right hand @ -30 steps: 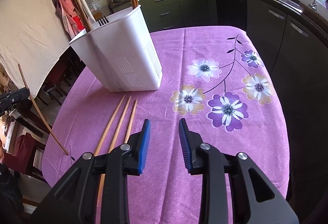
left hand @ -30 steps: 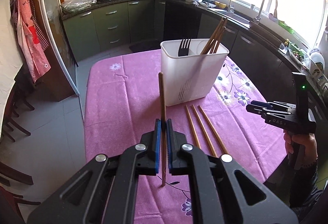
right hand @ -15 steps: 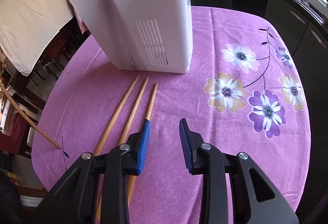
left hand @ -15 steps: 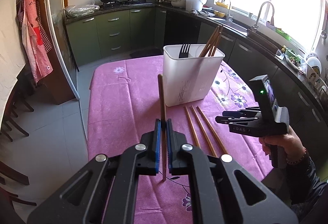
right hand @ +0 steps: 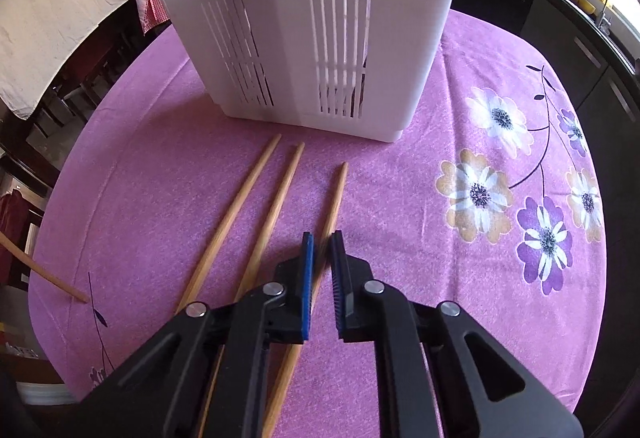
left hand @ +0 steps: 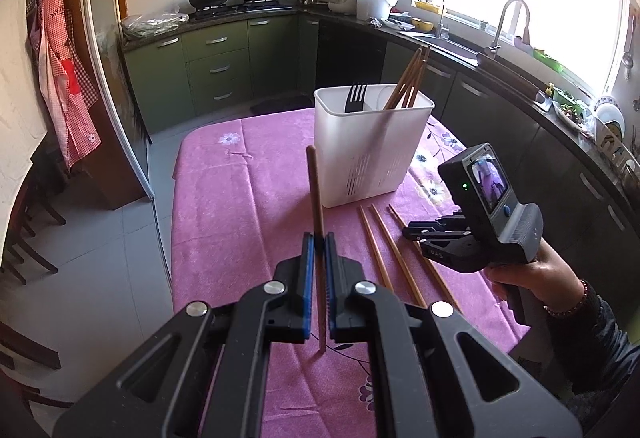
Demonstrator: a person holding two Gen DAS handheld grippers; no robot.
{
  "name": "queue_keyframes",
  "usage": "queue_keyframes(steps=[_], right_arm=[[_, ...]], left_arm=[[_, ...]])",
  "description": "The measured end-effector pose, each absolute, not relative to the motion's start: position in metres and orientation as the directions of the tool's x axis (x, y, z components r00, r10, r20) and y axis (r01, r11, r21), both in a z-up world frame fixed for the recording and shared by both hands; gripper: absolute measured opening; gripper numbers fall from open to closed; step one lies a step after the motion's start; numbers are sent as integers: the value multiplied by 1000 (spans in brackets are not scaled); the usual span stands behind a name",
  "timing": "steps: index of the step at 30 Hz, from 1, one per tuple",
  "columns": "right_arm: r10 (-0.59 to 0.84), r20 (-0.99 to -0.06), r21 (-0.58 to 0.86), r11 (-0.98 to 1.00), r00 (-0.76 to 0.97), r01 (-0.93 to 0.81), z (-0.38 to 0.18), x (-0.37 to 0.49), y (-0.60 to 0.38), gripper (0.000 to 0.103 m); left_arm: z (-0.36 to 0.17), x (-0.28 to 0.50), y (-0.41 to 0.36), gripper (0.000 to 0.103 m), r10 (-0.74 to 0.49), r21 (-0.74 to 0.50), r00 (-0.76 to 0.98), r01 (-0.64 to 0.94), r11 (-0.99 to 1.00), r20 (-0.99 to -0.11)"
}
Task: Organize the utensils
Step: 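Lift the chopstick upright with the left tool while the right tool grasps another chopstick, then lower the chopstick into the holder and open the left tool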
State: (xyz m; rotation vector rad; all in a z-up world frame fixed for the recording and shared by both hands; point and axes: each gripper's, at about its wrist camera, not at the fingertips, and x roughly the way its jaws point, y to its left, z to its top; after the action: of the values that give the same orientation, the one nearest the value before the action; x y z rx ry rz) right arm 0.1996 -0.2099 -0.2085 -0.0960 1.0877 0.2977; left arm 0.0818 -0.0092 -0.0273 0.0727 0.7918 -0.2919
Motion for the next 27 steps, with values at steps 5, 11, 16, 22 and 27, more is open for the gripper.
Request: queue_keyframes(steps=[5, 11, 16, 22, 27], right_arm=[[244, -834, 119, 955, 495, -271, -182, 190, -227, 6], [297, -719, 146, 948, 629, -282, -114, 152, -258, 6], [319, -636, 136, 943, 702, -305, -74, 107, -276, 6], [326, -605, 132, 941, 727, -312, -63, 74, -292, 6], [335, -590, 144, 939, 735, -313, -60, 56, -297, 6]], left_arm=[[-27, 83, -9, 6, -228, -42, 664, 284, 958, -712], [-27, 82, -11, 6, -229, -41, 664, 287, 957, -711], [-27, 81, -11, 6, -228, -37, 664, 288, 957, -712], [-27, 80, -12, 5, -230, -37, 664, 292, 956, -712], [-25, 80, -14, 5, -230, -34, 661, 295, 955, -714]])
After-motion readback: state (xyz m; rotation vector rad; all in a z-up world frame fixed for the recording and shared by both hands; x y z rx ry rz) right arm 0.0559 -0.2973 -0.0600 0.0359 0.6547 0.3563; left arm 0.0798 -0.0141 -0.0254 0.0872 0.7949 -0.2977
